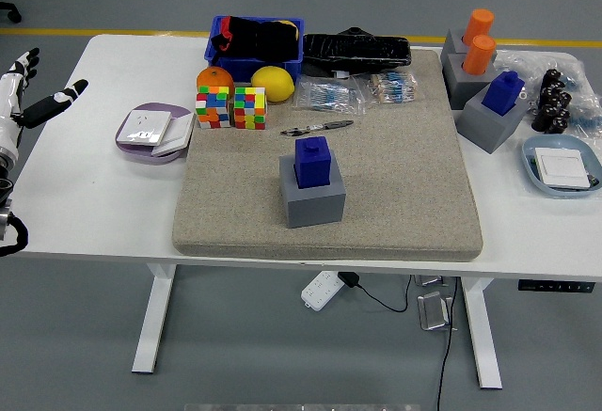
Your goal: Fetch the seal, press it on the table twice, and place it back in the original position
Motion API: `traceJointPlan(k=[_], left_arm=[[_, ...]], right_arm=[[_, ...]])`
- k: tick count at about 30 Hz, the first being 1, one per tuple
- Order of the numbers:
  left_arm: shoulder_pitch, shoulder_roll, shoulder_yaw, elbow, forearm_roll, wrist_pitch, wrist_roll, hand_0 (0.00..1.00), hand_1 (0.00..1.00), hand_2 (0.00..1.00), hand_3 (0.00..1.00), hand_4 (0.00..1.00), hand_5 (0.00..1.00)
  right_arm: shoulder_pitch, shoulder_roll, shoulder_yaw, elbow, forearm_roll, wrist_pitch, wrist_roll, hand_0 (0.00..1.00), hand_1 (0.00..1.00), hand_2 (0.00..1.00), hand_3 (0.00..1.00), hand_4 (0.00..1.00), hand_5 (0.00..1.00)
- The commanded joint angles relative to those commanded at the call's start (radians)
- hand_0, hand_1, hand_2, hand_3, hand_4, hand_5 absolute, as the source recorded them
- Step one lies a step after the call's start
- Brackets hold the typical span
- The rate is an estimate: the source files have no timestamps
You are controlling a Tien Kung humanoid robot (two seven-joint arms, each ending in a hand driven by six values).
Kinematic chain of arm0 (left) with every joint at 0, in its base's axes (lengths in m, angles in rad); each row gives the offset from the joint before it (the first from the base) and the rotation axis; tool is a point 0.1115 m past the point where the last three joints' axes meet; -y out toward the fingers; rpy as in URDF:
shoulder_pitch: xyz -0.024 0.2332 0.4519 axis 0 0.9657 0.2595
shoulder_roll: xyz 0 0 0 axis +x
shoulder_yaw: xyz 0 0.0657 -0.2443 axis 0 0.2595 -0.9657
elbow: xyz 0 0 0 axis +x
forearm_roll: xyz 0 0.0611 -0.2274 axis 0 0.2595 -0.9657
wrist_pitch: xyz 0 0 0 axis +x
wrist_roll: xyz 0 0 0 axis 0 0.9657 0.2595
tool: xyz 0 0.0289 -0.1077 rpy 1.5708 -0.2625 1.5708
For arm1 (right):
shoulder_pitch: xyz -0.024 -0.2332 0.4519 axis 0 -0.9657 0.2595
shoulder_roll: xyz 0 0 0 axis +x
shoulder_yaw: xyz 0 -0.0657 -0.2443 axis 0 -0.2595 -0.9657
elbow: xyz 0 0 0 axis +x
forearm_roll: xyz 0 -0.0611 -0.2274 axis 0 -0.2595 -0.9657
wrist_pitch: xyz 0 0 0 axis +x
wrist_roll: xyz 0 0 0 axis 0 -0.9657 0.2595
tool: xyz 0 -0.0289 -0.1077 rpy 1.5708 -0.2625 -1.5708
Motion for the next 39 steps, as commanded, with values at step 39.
traceJointPlan(k=[39], left_arm=[[0.001, -0.010, 0.053, -0.001, -0.009, -0.002, 0.010, 0.998, 0.998, 0.998, 0.998, 0.879, 0.388]], right_arm=[[-0.021, 0.001, 0.011, 0.003, -0.004, 0.004, 0.000, 0.803, 0.713, 0.706, 0.666, 0.774, 0.563]])
